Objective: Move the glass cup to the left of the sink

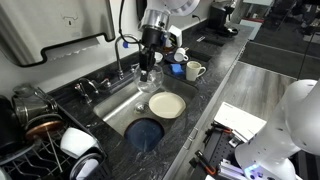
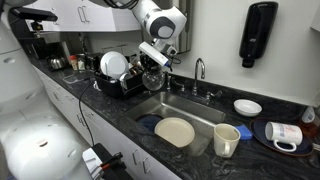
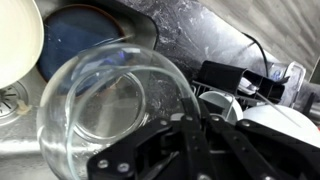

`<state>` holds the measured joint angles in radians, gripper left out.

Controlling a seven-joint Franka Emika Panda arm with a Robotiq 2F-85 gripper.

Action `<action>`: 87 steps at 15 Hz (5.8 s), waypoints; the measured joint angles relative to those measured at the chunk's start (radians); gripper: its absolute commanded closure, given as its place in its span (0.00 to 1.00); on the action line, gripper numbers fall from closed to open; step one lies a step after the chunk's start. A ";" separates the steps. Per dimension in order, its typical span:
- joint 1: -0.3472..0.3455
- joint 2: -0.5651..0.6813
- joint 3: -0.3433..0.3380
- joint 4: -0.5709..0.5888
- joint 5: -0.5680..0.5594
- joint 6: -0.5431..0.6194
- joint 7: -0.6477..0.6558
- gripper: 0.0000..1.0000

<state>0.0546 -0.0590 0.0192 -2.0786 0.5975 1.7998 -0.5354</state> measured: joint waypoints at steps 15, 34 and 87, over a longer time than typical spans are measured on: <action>0.133 0.084 0.149 0.009 -0.076 0.031 -0.298 0.99; 0.200 0.287 0.274 0.089 -0.293 0.283 -0.361 0.99; 0.099 0.409 0.265 0.405 -0.470 0.162 -0.360 0.00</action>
<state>0.1540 0.3498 0.2840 -1.6733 0.1279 1.9617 -0.8952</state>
